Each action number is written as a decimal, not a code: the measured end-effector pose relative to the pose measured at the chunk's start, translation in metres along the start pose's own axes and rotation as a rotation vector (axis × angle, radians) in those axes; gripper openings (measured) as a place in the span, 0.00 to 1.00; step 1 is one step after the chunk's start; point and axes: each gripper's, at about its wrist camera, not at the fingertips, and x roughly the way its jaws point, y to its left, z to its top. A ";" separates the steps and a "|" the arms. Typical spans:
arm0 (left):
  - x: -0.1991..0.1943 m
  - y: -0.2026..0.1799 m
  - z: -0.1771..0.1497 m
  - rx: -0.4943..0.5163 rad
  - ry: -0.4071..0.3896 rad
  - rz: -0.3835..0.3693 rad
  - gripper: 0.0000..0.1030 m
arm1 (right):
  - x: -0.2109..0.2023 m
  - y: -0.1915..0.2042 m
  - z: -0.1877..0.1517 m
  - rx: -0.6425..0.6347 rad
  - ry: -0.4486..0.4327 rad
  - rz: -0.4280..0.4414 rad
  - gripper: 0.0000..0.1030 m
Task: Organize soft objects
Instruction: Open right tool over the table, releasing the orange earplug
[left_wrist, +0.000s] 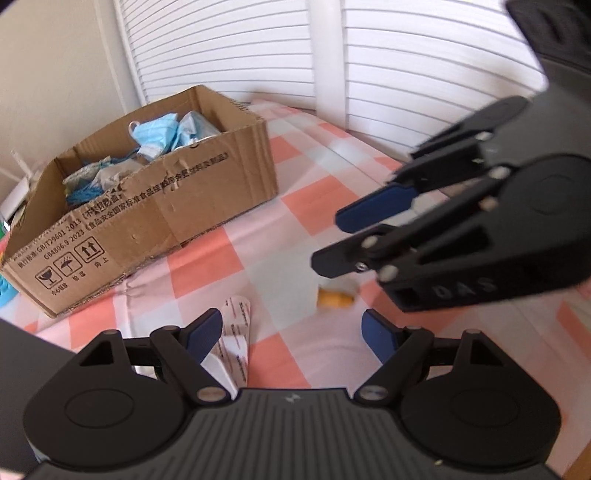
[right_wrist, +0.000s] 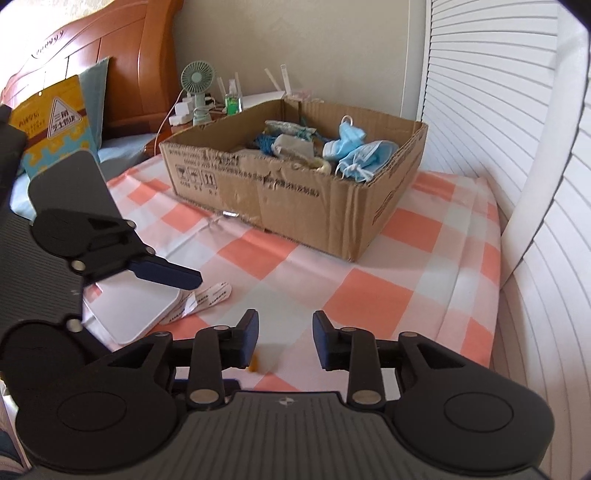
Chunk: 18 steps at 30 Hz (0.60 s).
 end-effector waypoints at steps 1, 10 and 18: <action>0.002 0.001 0.002 -0.010 0.002 0.001 0.80 | -0.001 -0.001 0.001 0.002 -0.003 0.003 0.37; 0.006 0.002 0.001 -0.039 0.019 -0.057 0.81 | -0.002 0.000 0.002 0.016 -0.014 0.014 0.47; -0.010 -0.019 -0.014 0.003 0.047 -0.210 0.81 | -0.003 0.005 0.004 0.000 -0.003 0.003 0.47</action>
